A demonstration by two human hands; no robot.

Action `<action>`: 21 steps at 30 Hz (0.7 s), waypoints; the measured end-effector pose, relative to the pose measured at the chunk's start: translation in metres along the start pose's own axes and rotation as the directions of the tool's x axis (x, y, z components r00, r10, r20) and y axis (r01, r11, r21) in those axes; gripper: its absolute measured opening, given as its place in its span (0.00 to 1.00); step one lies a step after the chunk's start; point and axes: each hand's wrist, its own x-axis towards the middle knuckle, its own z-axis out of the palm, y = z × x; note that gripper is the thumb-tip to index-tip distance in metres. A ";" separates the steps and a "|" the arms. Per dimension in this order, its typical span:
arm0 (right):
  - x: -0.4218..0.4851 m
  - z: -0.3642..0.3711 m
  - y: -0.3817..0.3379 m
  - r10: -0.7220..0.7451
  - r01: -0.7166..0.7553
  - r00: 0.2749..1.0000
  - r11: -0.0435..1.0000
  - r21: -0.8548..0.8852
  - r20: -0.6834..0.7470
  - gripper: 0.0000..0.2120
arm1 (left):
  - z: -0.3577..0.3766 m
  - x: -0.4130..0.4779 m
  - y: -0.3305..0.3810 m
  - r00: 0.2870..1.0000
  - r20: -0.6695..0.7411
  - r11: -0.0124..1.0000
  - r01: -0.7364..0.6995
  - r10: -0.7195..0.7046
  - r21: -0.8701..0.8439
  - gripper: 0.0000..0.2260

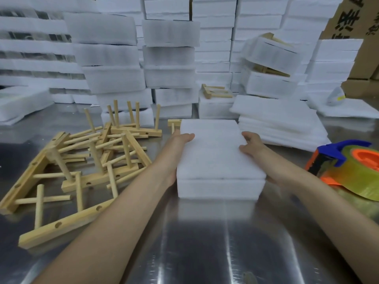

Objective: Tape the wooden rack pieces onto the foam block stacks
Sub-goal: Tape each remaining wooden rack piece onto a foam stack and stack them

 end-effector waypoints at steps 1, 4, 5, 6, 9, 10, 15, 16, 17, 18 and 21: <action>0.002 -0.001 0.002 -0.004 0.004 1.000 1.000 0.011 0.021 0.21 | 0.001 0.000 -0.001 1.000 0.008 1.000 -0.014 0.014 -0.003 0.15; 0.006 -0.005 0.006 -0.022 0.022 0.999 0.999 0.030 0.025 0.22 | 0.002 0.001 -0.003 0.999 0.014 0.999 -0.032 0.032 -0.015 0.16; 0.008 -0.006 0.007 -0.017 0.017 1.000 1.000 0.017 0.004 0.21 | 0.002 -0.001 -0.004 0.999 0.012 1.000 -0.031 0.031 -0.005 0.17; 0.011 -0.008 0.008 -0.007 0.007 1.000 1.000 0.011 -0.018 0.22 | 0.002 -0.001 -0.004 0.999 0.020 1.000 -0.029 0.029 -0.003 0.18; 0.019 -0.009 0.013 -0.006 0.002 0.996 0.999 -0.041 -0.092 0.23 | 0.002 0.004 -0.004 0.999 0.021 0.998 -0.027 0.025 0.054 0.19; 0.021 -0.008 0.013 -0.017 0.010 0.993 0.998 -0.063 -0.118 0.21 | 0.003 0.008 -0.004 1.000 0.008 0.996 -0.014 0.013 0.093 0.20; 0.014 -0.010 0.006 -0.038 0.036 0.999 0.991 -0.127 -0.014 0.25 | -0.006 0.031 -0.013 0.974 -0.156 0.963 -0.128 0.167 0.235 0.13; 0.010 -0.010 0.004 -0.046 0.053 0.998 0.988 -0.144 0.052 0.25 | -0.010 0.037 -0.018 0.937 -0.214 0.905 -0.179 0.277 0.386 0.14; 0.006 -0.009 0.001 -0.050 0.064 0.993 0.989 -0.135 0.108 0.22 | -0.016 0.043 -0.023 0.893 -0.234 0.828 -0.220 0.383 0.515 0.14; 0.003 -0.008 0.000 -0.058 0.077 0.988 0.989 -0.124 0.144 0.21 | -0.018 0.049 -0.024 0.861 -0.219 0.760 -0.252 0.458 0.599 0.14; -0.002 -0.007 -0.003 -0.066 0.088 0.987 0.984 -0.155 0.144 0.24 | -0.020 0.069 -0.025 0.852 -0.193 0.684 -0.234 0.487 0.691 0.12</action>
